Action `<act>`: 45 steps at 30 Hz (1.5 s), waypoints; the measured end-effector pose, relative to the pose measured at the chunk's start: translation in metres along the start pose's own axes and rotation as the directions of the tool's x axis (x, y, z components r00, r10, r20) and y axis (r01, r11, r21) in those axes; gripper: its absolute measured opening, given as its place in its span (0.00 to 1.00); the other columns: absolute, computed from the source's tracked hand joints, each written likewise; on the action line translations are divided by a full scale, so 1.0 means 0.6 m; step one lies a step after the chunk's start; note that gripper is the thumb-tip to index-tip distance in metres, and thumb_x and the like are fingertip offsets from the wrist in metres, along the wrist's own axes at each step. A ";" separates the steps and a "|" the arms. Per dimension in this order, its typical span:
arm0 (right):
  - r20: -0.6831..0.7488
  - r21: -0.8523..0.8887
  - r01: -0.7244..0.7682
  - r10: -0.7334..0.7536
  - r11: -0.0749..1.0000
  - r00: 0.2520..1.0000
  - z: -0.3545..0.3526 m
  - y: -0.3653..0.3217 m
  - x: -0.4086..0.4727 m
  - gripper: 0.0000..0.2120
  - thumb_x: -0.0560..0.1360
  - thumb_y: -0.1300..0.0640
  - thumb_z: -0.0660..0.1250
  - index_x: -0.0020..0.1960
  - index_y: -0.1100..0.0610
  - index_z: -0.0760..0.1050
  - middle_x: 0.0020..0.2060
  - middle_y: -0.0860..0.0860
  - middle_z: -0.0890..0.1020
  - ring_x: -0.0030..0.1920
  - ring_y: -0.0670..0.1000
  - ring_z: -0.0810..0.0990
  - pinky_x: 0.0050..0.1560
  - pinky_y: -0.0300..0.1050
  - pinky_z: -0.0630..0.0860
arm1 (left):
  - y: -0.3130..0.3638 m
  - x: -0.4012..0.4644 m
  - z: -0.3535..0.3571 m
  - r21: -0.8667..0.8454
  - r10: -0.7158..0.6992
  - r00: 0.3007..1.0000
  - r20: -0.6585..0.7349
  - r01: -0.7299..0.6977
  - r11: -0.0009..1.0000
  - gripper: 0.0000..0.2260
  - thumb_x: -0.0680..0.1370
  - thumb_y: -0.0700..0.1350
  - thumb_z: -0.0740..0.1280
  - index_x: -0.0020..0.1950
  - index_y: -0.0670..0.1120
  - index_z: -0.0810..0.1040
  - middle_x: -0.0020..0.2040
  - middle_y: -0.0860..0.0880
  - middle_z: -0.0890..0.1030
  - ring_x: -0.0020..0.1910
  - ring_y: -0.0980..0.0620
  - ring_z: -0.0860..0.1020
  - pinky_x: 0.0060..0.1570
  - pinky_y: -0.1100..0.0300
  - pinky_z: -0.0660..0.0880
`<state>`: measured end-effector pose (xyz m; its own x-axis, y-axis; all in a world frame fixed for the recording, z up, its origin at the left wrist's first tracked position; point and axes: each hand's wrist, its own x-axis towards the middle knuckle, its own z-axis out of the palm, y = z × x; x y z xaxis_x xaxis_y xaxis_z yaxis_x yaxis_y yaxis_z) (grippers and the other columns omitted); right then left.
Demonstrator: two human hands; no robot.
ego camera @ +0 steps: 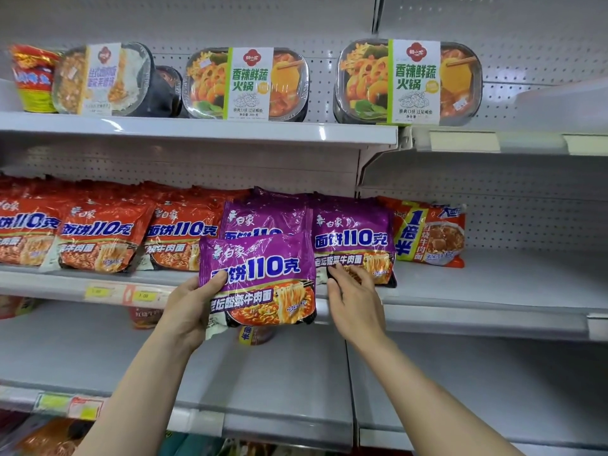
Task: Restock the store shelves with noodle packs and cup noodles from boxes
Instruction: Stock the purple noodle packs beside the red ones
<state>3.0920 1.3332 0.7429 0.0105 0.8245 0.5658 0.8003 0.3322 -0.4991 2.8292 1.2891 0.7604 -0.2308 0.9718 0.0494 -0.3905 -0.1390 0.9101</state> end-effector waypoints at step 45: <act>-0.239 0.723 -0.138 0.433 0.677 0.869 -0.144 0.084 -0.014 0.05 0.82 0.49 0.65 0.53 0.51 0.75 0.47 0.48 0.86 0.46 0.45 0.86 0.42 0.42 0.83 | -0.036 -0.021 0.209 0.237 0.210 0.966 0.152 -0.242 0.941 0.05 0.78 0.42 0.72 0.44 0.44 0.79 0.40 0.46 0.83 0.37 0.51 0.81 0.34 0.60 0.77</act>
<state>3.1842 1.3038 0.7696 0.4989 0.7508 0.4329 0.1070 0.4423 -0.8905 2.9521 1.3038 0.7915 -0.1698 0.9383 0.3013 -0.1001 -0.3206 0.9419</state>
